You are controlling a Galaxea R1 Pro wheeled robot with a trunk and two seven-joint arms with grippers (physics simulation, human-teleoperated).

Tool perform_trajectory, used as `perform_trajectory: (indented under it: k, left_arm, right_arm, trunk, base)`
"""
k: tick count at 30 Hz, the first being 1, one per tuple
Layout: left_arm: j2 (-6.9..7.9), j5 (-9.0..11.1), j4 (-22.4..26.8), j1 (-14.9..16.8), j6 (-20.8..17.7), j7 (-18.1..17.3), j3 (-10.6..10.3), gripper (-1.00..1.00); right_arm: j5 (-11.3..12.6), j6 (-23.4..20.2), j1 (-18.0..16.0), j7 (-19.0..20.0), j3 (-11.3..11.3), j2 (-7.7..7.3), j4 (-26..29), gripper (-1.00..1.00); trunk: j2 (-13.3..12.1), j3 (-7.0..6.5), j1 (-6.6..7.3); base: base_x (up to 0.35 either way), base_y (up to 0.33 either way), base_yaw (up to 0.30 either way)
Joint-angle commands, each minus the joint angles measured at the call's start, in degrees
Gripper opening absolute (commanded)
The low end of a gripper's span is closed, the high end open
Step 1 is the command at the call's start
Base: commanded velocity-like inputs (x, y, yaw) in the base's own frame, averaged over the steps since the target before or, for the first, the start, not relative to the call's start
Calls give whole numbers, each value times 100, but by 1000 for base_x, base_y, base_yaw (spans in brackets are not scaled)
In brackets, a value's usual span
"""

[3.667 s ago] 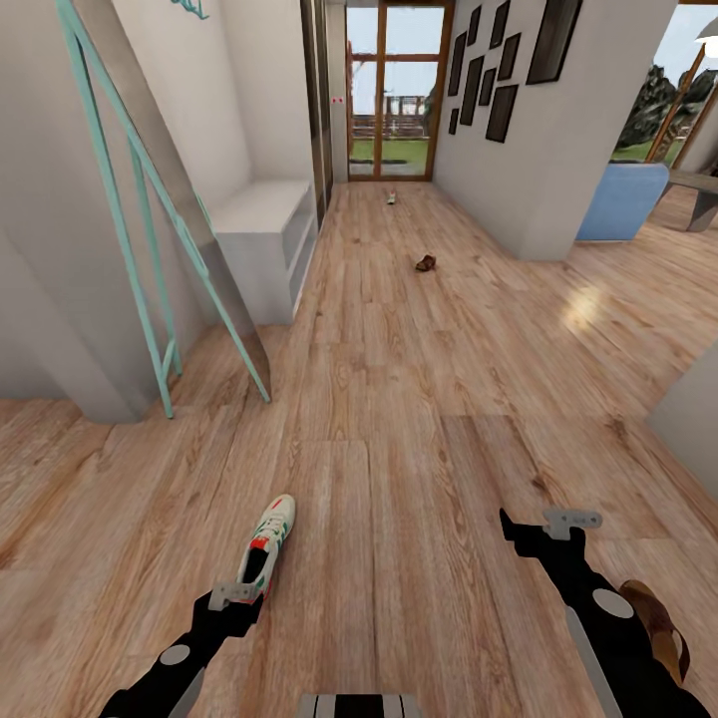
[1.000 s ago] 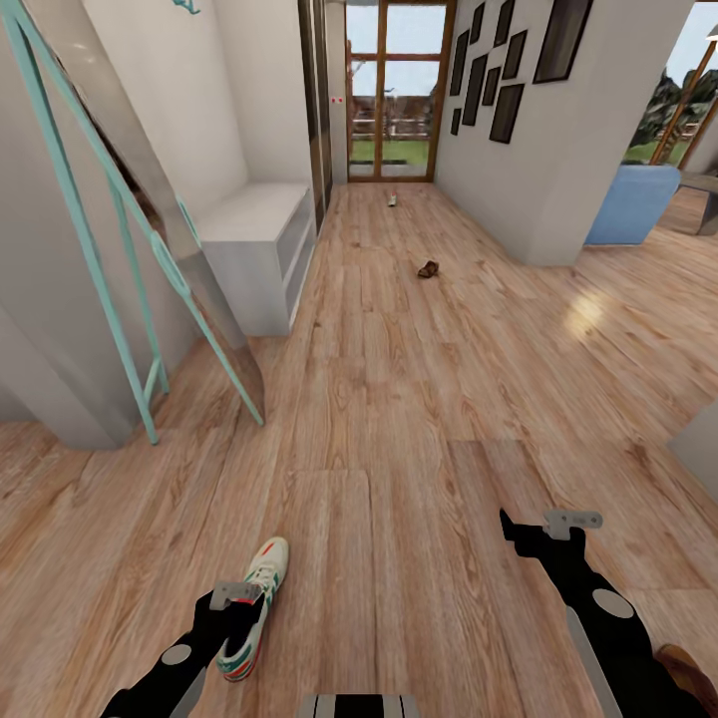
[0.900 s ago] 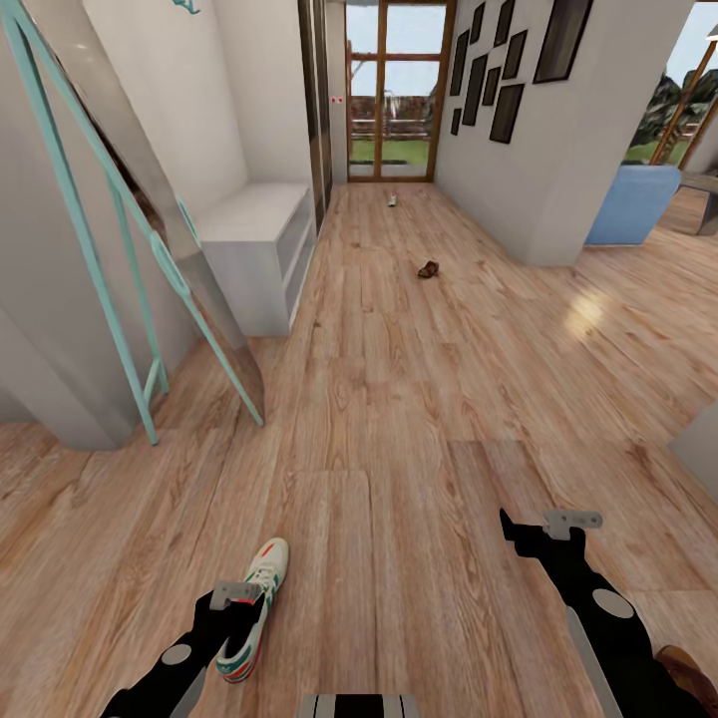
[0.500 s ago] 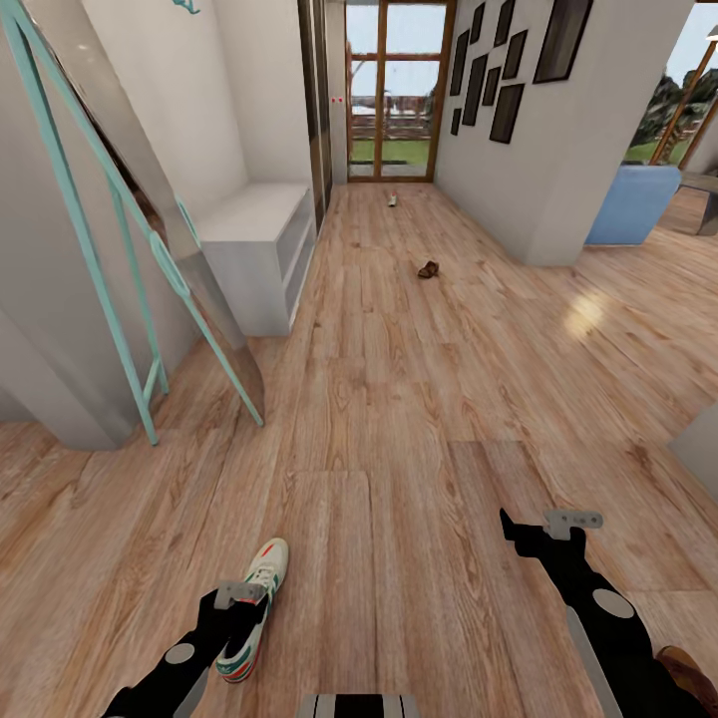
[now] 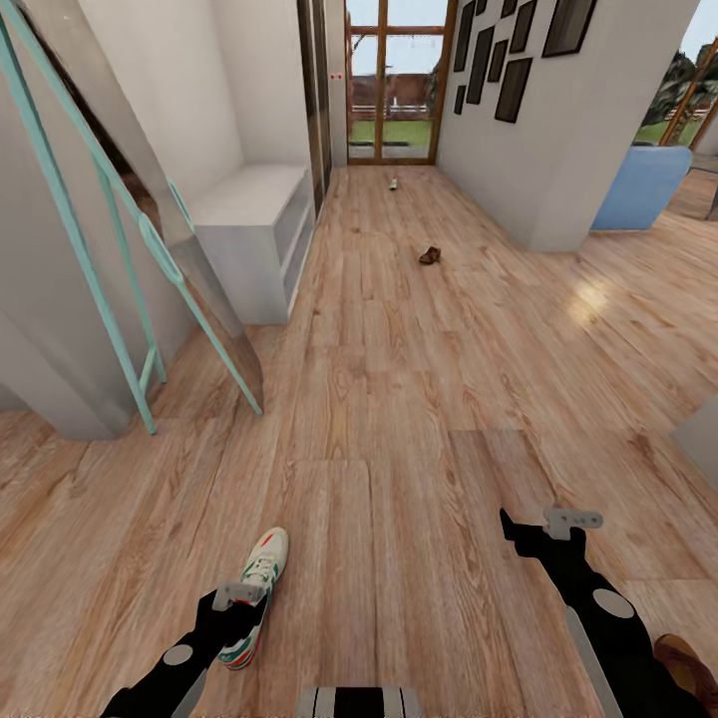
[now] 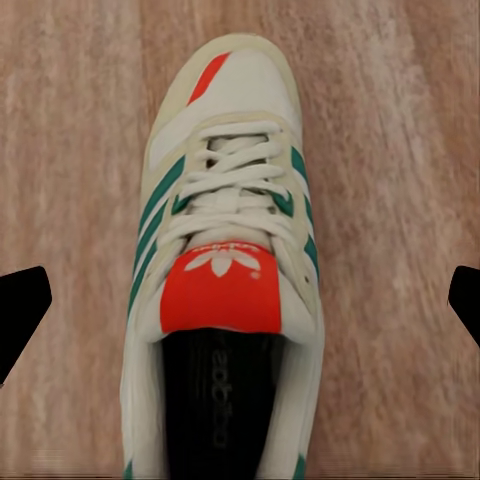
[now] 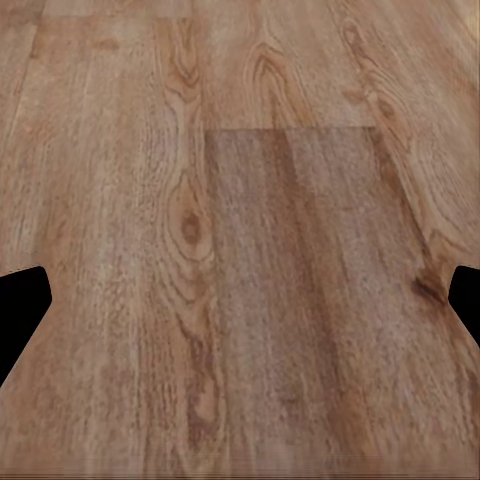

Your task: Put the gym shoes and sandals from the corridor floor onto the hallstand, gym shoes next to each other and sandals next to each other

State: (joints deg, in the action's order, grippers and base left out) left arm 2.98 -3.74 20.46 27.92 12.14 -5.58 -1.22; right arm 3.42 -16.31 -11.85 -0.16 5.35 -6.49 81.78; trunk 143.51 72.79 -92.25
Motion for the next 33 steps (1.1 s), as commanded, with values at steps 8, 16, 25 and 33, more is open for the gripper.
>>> perform_trajectory:
  k: [8, 16, 25, 33]
  left_arm:
    - [16, -39, -13, 3, 25, 5, -8, 100]
    - [23, -41, -15, 3, 25, 5, -5, 100]
    - [26, -40, -15, 3, 25, 5, -1, 100]
    - [31, -39, -15, 3, 25, 5, 3, 100]
  right_arm:
    - [35, -30, -2, -1, 1, -1, 6, 100]
    - [37, -30, -2, -3, -3, -1, 5, 100]
    - [39, -30, -2, -2, 1, -1, 5, 100]
    - [39, -30, -2, -2, 1, -1, 6, 100]
  trunk:
    - [5, 49, -4]
    - [9, 120, -11]
    - [21, 376, -35]
    - [21, 448, -35]
  base:
    - [0, 0, 0]
    - [0, 0, 0]
    - [0, 0, 0]
    - [0, 0, 0]
